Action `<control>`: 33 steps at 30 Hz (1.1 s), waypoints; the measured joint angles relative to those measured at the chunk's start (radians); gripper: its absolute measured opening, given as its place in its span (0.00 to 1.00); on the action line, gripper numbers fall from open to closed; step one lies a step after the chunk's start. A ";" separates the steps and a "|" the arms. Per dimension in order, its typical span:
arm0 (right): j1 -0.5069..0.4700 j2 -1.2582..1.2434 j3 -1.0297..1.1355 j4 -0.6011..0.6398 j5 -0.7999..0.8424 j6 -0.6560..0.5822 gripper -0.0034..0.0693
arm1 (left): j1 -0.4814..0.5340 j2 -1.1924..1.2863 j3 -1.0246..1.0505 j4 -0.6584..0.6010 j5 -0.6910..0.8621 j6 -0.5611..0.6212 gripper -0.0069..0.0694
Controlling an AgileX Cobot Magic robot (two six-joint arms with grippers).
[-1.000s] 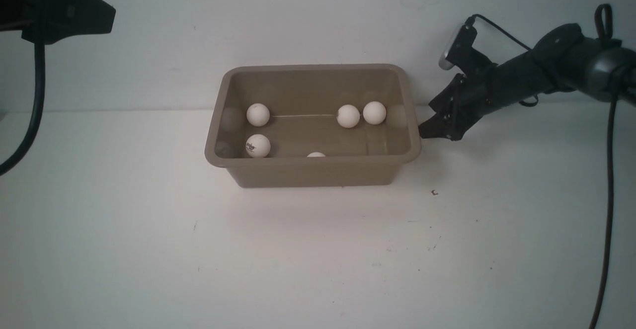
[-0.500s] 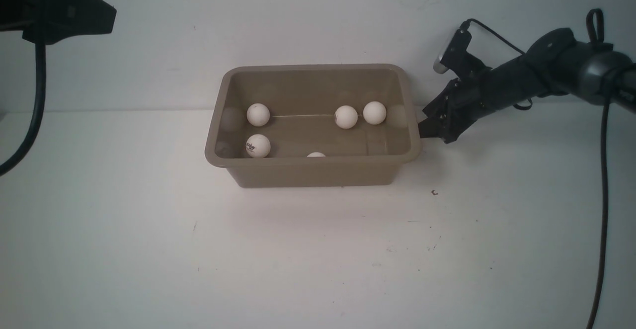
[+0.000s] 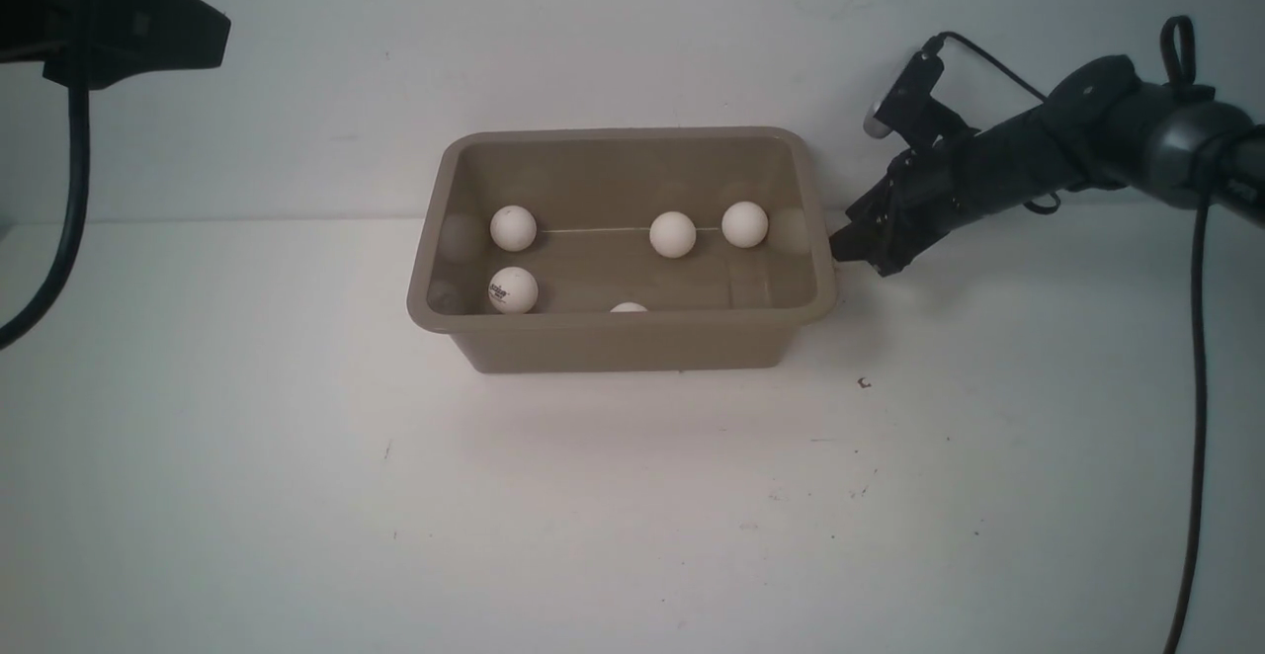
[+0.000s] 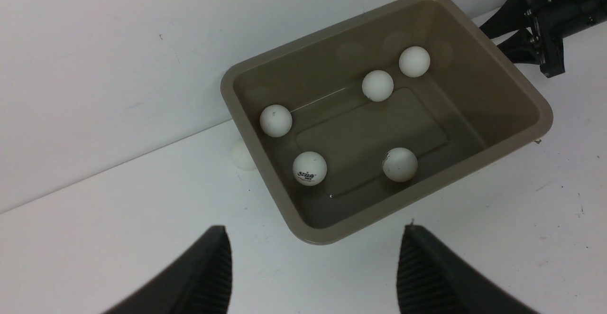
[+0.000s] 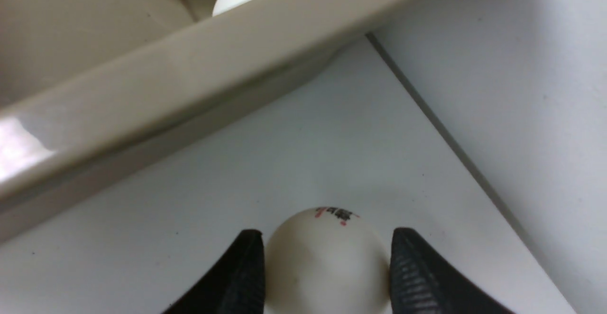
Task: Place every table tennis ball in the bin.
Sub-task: Use the right arm to clamp the table tennis ball closest to it, then use the right arm to put the table tennis ball into the box
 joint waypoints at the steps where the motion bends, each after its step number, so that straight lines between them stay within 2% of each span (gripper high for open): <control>1: 0.000 0.000 0.000 0.000 -0.001 0.000 0.47 | 0.000 0.000 0.000 0.000 0.001 0.000 0.65; 10: -0.001 -0.023 0.000 -0.005 -0.038 0.000 0.47 | 0.000 0.000 0.000 0.000 0.001 0.000 0.65; 19: -0.001 -0.186 0.000 -0.006 0.075 0.001 0.47 | 0.000 0.000 0.000 0.000 0.001 0.000 0.65; 28: 0.018 -0.214 0.000 0.168 0.293 -0.028 0.47 | 0.000 0.000 0.000 0.000 0.001 0.000 0.65; 33: 0.077 -0.169 0.000 0.181 0.325 -0.036 0.47 | 0.000 0.000 0.000 0.000 0.001 0.000 0.65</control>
